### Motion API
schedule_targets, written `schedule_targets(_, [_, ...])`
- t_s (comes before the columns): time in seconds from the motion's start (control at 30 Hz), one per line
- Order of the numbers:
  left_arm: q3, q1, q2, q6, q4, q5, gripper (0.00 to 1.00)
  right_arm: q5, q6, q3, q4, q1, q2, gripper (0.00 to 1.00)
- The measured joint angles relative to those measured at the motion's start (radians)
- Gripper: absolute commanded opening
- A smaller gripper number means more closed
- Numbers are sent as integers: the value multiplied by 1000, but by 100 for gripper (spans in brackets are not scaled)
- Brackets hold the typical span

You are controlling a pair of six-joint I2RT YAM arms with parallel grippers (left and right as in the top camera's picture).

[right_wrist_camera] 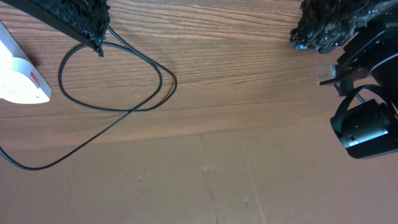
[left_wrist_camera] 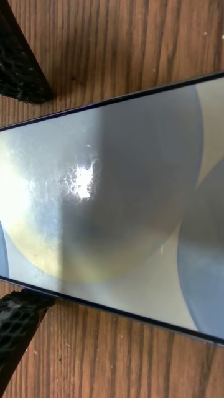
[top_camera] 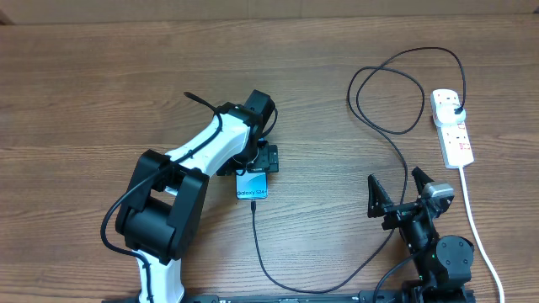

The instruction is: Plug charger to phone and switch on socket

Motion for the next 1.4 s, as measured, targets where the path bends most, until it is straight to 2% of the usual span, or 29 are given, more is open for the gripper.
schedule_targets(1.4, [-13, -25, -5, -18, 19, -36, 100, 0, 0, 0, 0, 0, 0, 100])
